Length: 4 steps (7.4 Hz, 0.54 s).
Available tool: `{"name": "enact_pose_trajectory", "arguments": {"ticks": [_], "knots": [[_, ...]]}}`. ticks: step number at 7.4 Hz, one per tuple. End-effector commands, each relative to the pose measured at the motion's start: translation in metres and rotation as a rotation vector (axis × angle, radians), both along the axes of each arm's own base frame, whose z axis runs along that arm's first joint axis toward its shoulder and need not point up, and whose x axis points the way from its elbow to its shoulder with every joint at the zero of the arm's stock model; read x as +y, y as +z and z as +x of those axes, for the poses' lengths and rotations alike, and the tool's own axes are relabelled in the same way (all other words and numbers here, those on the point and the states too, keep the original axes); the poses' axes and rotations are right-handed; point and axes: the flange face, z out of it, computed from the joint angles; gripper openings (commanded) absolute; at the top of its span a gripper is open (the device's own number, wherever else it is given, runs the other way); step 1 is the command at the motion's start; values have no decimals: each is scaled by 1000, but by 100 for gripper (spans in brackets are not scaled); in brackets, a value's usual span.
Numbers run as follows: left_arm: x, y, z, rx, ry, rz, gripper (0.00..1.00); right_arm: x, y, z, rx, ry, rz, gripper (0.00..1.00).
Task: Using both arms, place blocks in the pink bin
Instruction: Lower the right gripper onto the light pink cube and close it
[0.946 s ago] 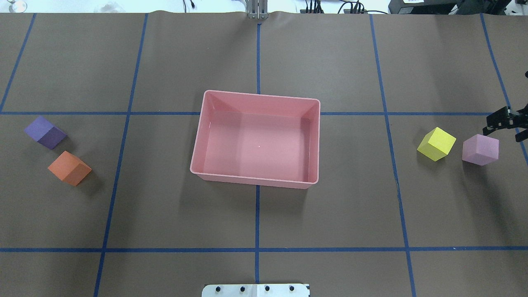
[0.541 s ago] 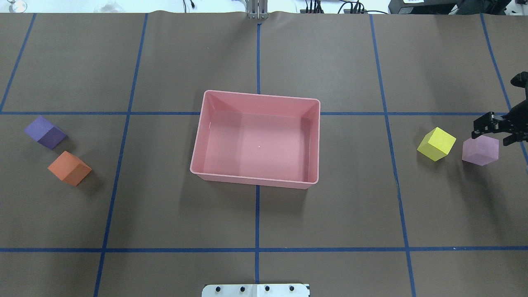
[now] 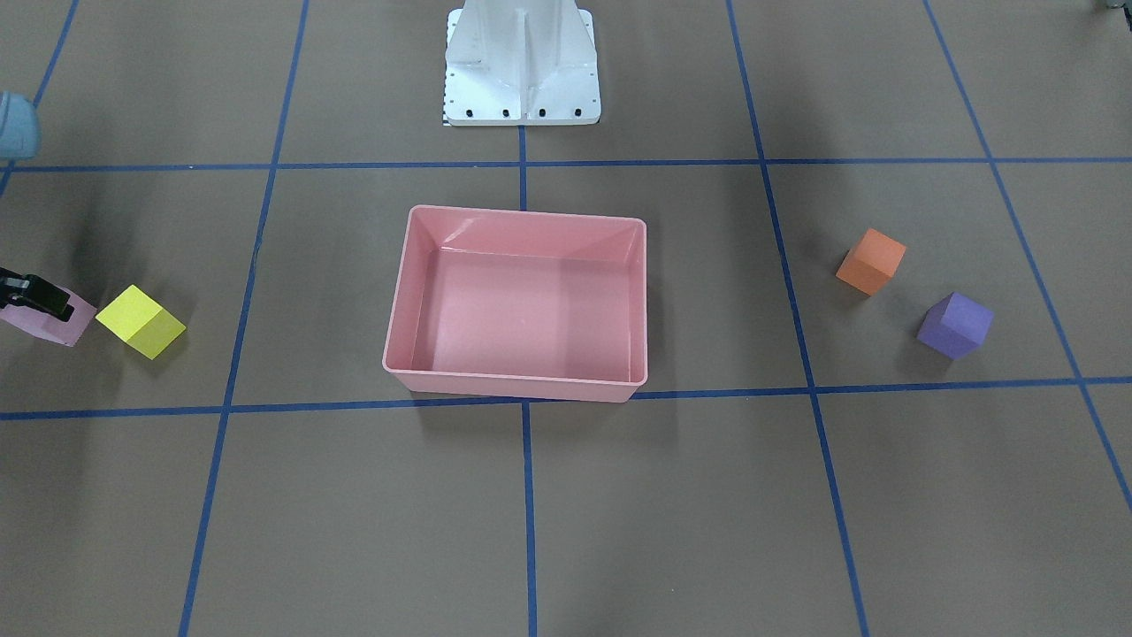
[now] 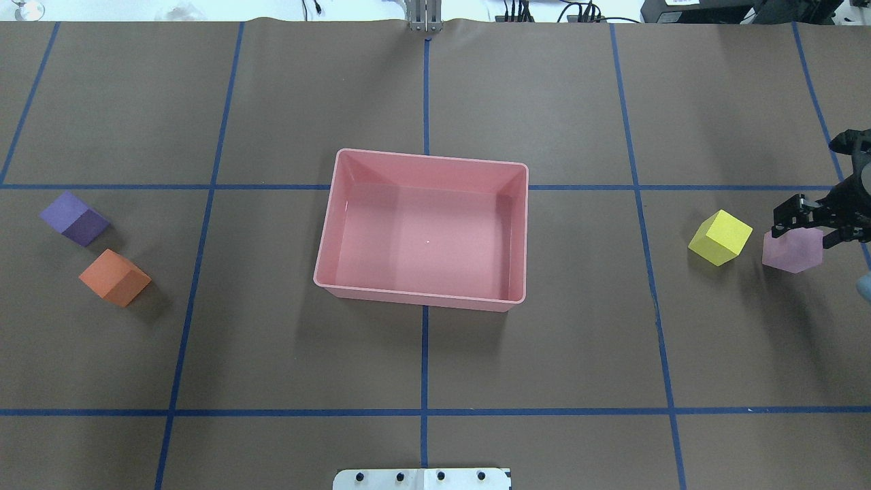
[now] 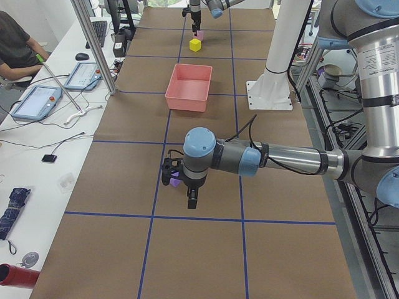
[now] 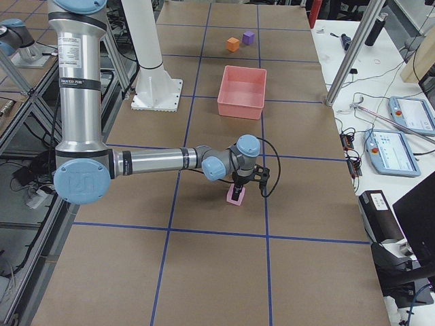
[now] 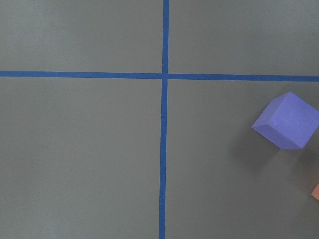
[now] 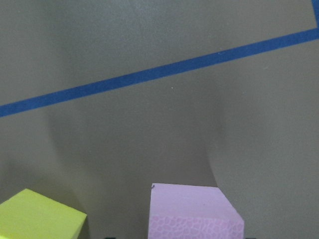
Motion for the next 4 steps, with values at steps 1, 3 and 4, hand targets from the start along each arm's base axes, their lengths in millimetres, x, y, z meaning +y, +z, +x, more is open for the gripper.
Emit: {"name": "enact_pose_trajectory", "arguments": {"ticks": [1, 3, 4], "knots": [[0, -1, 0, 0, -2, 0, 100, 2, 8, -4, 21, -8, 0, 89], [0, -1, 0, 2, -1, 0, 100, 2, 8, -4, 23, -7, 1, 65], [0, -1, 0, 2, -1, 0, 100, 2, 9, -4, 25, -6, -1, 27]]}}
